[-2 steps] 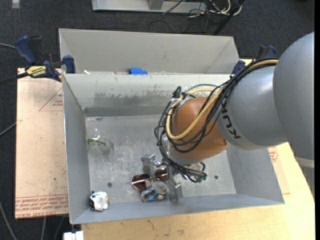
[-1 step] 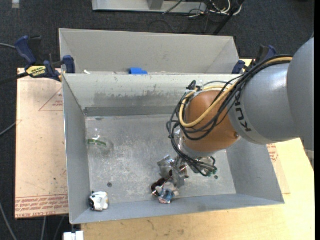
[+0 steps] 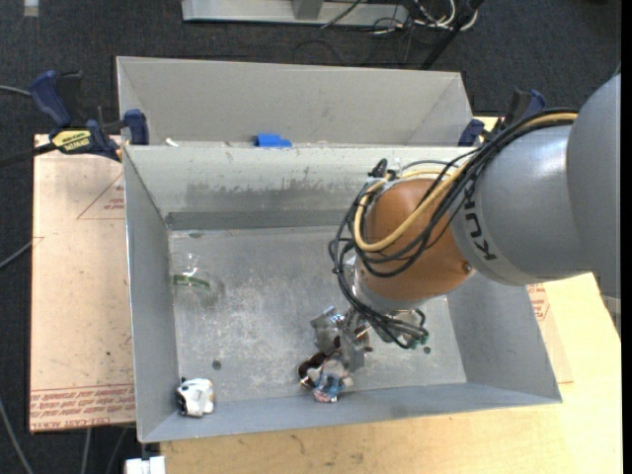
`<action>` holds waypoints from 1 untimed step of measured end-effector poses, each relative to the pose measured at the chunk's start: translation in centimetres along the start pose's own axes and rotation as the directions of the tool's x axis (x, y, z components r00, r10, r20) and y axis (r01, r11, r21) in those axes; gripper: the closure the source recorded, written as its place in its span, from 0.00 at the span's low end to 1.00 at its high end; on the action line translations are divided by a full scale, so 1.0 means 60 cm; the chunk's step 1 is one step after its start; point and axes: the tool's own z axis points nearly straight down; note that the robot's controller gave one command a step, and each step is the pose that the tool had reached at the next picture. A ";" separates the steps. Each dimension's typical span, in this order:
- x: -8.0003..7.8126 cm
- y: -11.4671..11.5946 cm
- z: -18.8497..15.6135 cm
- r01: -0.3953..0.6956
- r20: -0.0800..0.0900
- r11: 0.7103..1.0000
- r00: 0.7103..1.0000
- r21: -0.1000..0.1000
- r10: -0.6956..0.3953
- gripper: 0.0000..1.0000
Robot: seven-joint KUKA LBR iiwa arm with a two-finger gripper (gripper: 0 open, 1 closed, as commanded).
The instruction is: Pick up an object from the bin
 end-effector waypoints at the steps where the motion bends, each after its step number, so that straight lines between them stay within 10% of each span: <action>1: -0.012 -0.005 -0.078 0.003 -0.008 1.000 1.000 -0.004 -0.003 1.00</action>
Offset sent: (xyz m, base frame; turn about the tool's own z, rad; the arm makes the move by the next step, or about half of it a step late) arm 0.0374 -0.0655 -0.0006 0.0127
